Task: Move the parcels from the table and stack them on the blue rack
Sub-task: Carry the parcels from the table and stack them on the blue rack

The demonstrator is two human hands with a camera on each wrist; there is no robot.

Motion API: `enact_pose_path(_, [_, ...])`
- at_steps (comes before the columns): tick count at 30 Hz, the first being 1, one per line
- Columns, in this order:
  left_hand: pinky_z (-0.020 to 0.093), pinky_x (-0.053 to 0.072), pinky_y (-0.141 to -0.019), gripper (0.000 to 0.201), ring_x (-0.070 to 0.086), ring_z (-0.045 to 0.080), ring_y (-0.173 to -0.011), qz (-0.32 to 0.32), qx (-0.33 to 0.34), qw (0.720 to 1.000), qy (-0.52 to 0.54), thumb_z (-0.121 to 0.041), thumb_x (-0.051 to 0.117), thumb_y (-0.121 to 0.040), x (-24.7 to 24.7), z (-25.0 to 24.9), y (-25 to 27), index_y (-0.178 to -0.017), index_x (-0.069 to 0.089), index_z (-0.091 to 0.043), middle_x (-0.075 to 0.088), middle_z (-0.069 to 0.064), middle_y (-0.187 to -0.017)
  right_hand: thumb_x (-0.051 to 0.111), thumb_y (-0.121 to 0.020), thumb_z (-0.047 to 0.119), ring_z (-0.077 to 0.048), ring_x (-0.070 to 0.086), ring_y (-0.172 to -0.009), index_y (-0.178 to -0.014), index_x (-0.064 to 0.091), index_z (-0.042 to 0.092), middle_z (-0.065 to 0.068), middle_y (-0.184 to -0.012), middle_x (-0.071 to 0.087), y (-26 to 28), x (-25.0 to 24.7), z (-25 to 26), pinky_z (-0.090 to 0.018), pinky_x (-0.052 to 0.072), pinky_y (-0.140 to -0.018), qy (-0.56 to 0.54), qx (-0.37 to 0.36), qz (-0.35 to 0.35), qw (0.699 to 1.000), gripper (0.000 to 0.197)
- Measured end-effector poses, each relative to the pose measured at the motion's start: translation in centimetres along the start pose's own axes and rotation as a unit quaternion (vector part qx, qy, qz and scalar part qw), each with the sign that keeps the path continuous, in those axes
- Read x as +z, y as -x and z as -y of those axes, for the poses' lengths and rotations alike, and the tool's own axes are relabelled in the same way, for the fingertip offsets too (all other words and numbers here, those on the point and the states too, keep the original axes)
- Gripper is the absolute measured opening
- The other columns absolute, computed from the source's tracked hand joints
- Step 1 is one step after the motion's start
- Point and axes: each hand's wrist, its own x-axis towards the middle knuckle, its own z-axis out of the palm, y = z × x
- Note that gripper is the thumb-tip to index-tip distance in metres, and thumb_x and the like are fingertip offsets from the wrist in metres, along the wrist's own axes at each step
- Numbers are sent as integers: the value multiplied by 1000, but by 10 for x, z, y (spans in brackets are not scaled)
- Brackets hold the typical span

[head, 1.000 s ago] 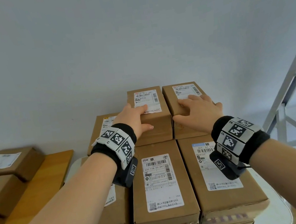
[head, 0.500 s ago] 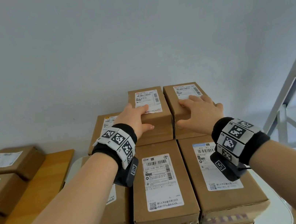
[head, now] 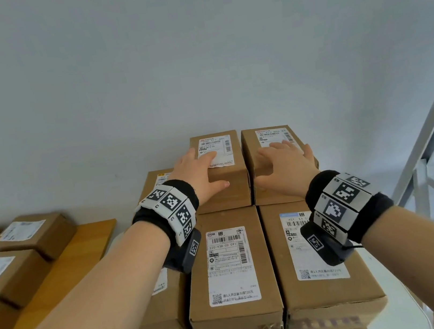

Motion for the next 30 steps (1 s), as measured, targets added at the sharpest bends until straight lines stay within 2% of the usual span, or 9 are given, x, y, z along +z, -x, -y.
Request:
enact_pose_path(2, [39,25,-110,73,24,27,-139,-16,4,1000,15,-51,55,-87,-3,-3,6,-147,23,-23,19,10,-153,55,-86,33,-26,29,-137,-131,47,16,-8,-143,41,3,-4,5,-45,19,-114,-39,-30,-13,999,49])
enact_pose_path(3, [38,26,-110,70,26,25,-138,-25,4,999,23,-50,53,-88,-5,-4,9,-146,25,-23,21,8,-153,54,-88,28,-25,38,-130,-128,50,12,-10,-136,48,5,-6,8,-39,29,-108,-67,-47,-18,997,44])
enact_pose_path(5, [37,26,-110,65,28,22,-137,-45,3,998,41,-47,51,-90,-7,-5,18,-146,27,-23,25,5,-152,51,-91,21,-23,49,-118,-129,50,10,-9,-130,54,9,-9,15,-30,39,-96,-114,-80,-20,990,40])
enact_pose_path(10, [31,33,-104,51,41,16,-128,-99,-14,990,96,-37,47,-94,-11,0,48,-142,35,-25,43,0,-142,46,-95,16,-18,46,-127,-139,43,13,-6,-139,49,20,-7,37,-26,36,-102,-182,-139,-2,973,44])
enact_pose_path(12, [31,31,-105,48,41,17,-129,-110,-38,987,109,-34,46,-96,-13,8,65,-141,36,-24,45,1,-141,45,-95,15,-19,49,-124,-136,47,12,-7,-135,53,27,-2,50,-25,38,-99,-198,-169,13,965,40])
enact_pose_path(15, [26,29,-104,46,41,16,-129,-110,-79,985,109,-31,42,-98,-18,27,95,-142,35,-21,44,0,-142,44,-96,13,-17,54,-116,-132,51,12,-6,-130,57,38,5,73,-18,38,-87,-216,-196,39,956,37])
enact_pose_path(18, [25,33,-98,45,46,14,-125,-124,-125,978,108,-31,42,-98,-23,53,131,-141,36,-22,49,1,-137,45,-96,14,-16,55,-115,-133,51,13,-5,-129,57,54,16,105,-22,42,-91,-217,-217,60,950,38])
enact_pose_path(26, [32,42,-98,36,54,17,-115,-150,-175,967,106,-30,43,-97,-45,168,240,-132,51,-22,59,1,-126,45,-94,12,-22,57,-111,-126,57,13,-7,-124,61,108,68,252,-30,44,-94,-199,-264,94,939,35])
enact_pose_path(30, [23,38,-91,35,54,15,-114,-153,-200,962,104,-27,42,-98,-61,244,308,-131,52,-20,59,0,-127,41,-94,10,-21,55,-115,-125,58,15,-5,-128,59,141,99,347,-27,42,-92,-193,-282,112,933,36])
